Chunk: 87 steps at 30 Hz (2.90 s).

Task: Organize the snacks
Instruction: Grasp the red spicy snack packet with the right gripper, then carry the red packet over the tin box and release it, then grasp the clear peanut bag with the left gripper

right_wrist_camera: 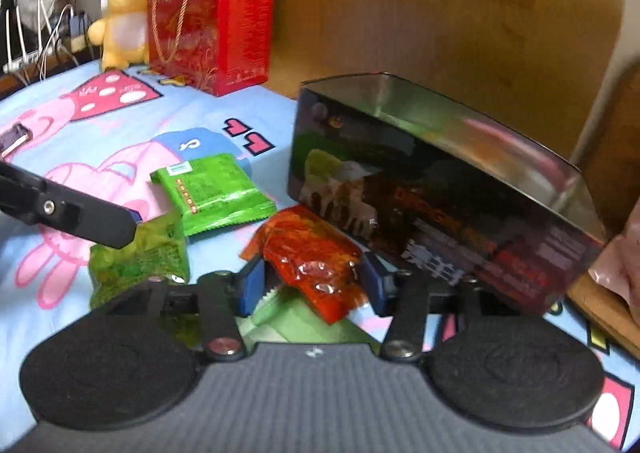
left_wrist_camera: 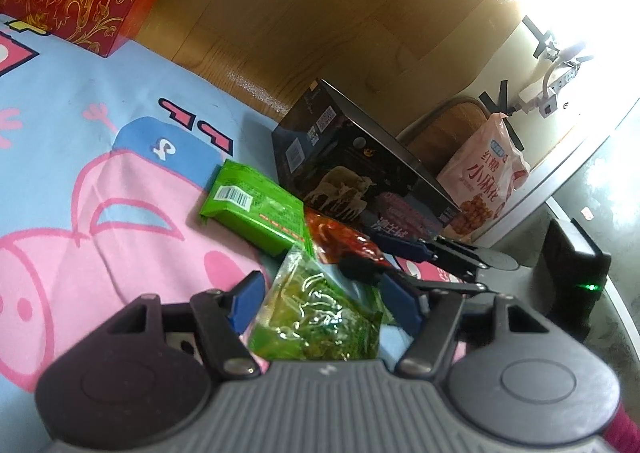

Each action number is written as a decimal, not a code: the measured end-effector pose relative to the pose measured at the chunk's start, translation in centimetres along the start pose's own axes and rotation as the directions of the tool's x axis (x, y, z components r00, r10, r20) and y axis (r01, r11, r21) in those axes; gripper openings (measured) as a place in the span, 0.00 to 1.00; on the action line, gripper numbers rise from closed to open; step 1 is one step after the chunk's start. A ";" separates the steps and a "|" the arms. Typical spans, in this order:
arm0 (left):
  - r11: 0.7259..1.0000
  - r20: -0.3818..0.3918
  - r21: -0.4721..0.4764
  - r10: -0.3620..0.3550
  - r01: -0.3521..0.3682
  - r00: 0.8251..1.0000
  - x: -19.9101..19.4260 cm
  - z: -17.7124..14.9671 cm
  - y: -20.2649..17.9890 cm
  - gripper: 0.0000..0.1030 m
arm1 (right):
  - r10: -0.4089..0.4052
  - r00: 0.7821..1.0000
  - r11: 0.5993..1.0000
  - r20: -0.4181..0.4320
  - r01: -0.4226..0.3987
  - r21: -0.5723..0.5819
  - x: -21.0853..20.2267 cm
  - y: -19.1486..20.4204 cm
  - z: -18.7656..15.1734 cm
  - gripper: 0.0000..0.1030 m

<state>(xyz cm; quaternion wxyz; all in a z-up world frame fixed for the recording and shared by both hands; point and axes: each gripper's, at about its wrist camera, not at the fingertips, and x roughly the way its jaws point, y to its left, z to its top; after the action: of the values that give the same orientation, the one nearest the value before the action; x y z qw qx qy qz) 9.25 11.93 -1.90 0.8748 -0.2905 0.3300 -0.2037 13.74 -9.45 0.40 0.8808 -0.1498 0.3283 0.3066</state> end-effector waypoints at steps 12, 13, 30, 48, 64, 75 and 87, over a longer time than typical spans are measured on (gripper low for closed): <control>0.999 0.011 -0.008 -0.033 0.033 0.999 -0.5 -0.1 -0.4 0.63 | 0.037 0.971 0.944 0.238 -0.112 0.311 -9.2 -2.8 -3.9 0.20; 0.998 0.012 -0.018 -0.054 0.055 0.998 -0.7 -0.1 -0.5 0.63 | 0.107 0.962 0.903 0.250 -0.199 0.381 -10.0 -3.4 -4.7 0.20; 0.979 -0.053 0.171 -0.108 0.116 0.993 -0.8 -1.5 -8.9 0.77 | 0.247 0.924 0.548 0.291 -0.381 0.745 -9.7 -7.9 -14.0 0.18; 0.975 -0.181 -0.036 -0.224 0.221 0.958 1.6 -3.4 -7.1 0.73 | 0.331 0.760 0.118 0.559 -0.621 0.775 -10.0 -9.6 -15.1 0.13; 0.974 0.007 0.227 -0.015 0.013 1.000 9.8 11.3 -12.7 0.42 | 0.011 0.925 0.742 0.380 -0.262 0.617 -6.0 -13.8 2.9 0.29; 0.985 -0.012 0.169 -0.013 0.015 1.000 2.8 5.6 -7.8 0.52 | 0.095 0.927 0.817 0.363 -0.282 0.504 -10.3 -7.8 -3.9 0.42; 0.983 -0.281 0.073 -0.144 0.170 0.949 -3.0 -7.2 -6.8 0.68 | 0.222 0.962 0.902 0.161 -0.265 0.342 -13.6 2.1 -12.9 0.63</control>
<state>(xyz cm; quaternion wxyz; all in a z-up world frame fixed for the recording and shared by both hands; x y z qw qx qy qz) 1.04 5.77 -0.57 0.8146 -0.2425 0.4135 -0.3266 -1.93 -19.86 -0.12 0.8657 0.0748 0.3425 0.3573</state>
